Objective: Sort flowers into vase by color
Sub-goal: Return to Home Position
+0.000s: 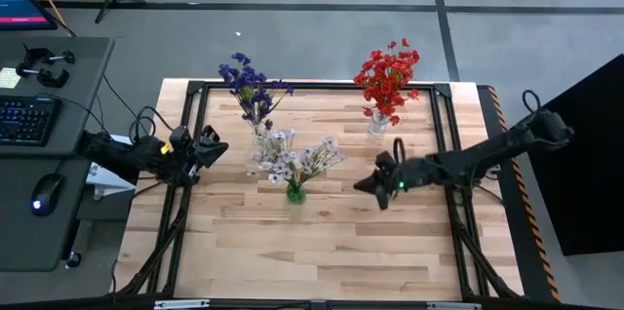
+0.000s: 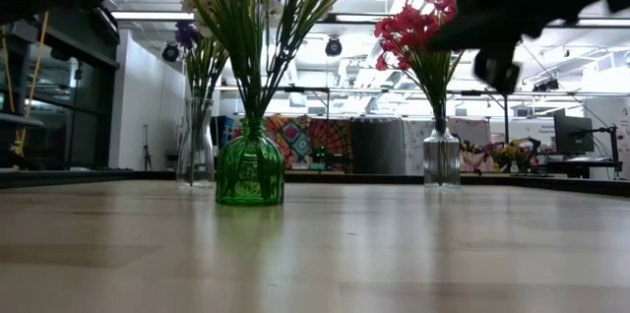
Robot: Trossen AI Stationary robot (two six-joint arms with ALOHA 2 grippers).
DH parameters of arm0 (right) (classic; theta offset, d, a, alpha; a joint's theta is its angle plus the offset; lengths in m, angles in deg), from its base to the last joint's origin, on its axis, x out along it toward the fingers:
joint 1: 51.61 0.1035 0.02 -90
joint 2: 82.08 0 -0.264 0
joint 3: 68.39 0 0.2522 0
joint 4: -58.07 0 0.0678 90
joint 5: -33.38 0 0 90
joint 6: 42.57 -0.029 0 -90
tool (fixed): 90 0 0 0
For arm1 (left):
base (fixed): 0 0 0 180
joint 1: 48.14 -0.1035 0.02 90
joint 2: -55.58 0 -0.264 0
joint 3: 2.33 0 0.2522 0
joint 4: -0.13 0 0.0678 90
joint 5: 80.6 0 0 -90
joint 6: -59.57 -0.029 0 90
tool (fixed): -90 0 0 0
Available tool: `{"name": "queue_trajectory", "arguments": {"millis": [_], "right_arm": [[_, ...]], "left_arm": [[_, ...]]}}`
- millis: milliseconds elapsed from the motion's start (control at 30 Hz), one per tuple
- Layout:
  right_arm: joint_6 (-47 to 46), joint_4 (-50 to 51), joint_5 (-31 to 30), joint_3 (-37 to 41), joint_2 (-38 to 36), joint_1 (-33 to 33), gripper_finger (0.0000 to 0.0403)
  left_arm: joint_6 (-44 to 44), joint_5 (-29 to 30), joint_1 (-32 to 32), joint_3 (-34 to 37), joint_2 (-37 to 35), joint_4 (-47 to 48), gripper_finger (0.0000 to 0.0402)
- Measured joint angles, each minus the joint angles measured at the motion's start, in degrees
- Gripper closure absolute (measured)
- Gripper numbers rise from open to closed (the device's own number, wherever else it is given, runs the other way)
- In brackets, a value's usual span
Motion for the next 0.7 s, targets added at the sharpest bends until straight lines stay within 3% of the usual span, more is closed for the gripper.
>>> {"name": "queue_trajectory", "arguments": {"millis": [133,300,500,700], "right_arm": [[11.3,-6.07,12.0,6.28,-4.02,-8.89,0.0403],[19.45,-13.82,19.66,16.4,-13.37,-13.9,0.0403],[19.49,-24.49,20.75,24.72,-23.07,-14.32,0.0403],[25.03,-22.9,20.83,27.75,-30.05,-14.3,0.0403]], "left_arm": [[-0.01,0.02,0.0,0.0,0.0,0.18,0.0389],[0.0,0.15,0.0,0.0,0.02,0.18,0.0389],[0.02,0.2,0.0,0.0,0.02,0.17,0.0389],[0.01,0.2,0.0,0.0,0.02,0.16,0.0389]]}}
